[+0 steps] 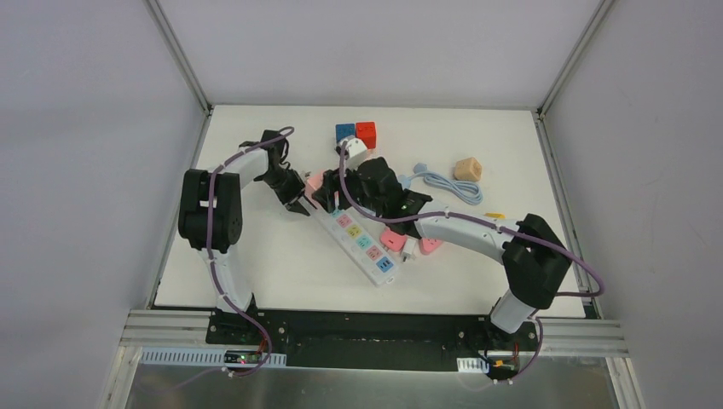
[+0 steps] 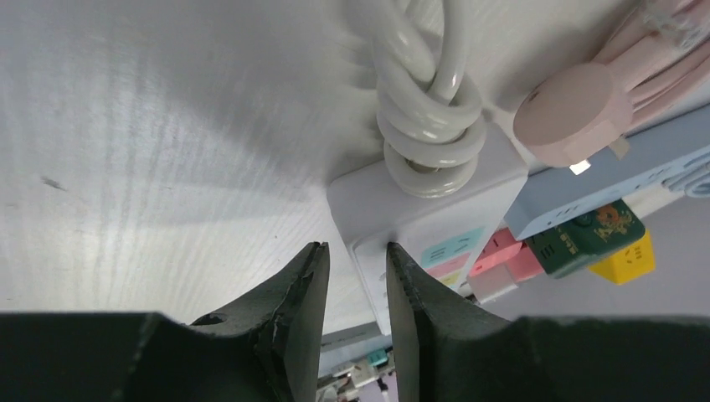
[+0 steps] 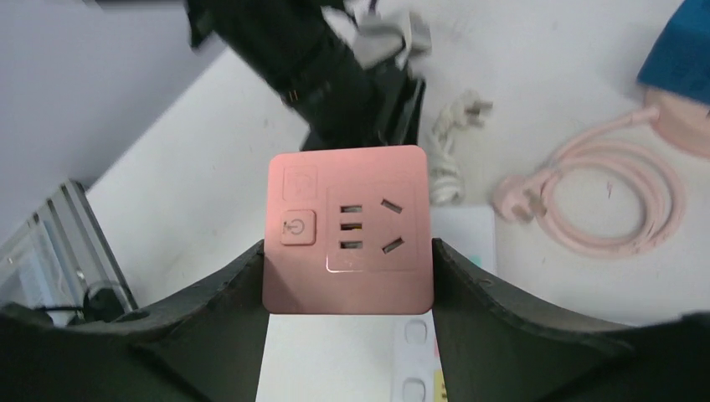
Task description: Pull the plug off the socket
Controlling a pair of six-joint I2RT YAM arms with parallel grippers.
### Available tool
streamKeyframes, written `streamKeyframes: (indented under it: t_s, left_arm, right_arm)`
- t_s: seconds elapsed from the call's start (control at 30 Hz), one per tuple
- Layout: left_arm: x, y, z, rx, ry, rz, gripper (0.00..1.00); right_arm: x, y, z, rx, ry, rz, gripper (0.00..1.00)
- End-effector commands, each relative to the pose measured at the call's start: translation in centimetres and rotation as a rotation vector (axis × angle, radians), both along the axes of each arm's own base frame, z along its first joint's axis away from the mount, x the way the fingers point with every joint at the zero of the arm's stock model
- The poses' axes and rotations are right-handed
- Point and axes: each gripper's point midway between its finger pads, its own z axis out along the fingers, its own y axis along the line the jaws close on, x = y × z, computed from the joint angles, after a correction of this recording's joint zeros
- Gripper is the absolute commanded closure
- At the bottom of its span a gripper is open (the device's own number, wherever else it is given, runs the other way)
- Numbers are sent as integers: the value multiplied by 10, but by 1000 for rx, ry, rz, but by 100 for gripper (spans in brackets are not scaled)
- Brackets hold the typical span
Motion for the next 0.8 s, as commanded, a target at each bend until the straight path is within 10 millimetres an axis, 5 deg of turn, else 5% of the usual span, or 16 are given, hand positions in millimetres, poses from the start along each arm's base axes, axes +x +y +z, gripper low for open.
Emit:
streamKeyframes:
  t_s: [0.0,0.2,0.57,0.63,0.77]
  left_arm:
    - [21,16,32,85,-116,-25,66]
    - [29,49,74,232,-230,-20,58]
    - [0,78,91,328,-313,34,54]
    - [-4,82,89,337,-316,47,53]
    - [-12,89,88,328,-327,86,50]
  right_arm:
    - [-36,-9,-21,-54,102,120,100]
    - [-74,-17,-93,-319,292,198,100]
    - [-120,-19,-156,-694,445,257,100]
    - [-118,-16,-156,-709,447,219,87]
    - [-114,-11,-148,-673,473,143,36]
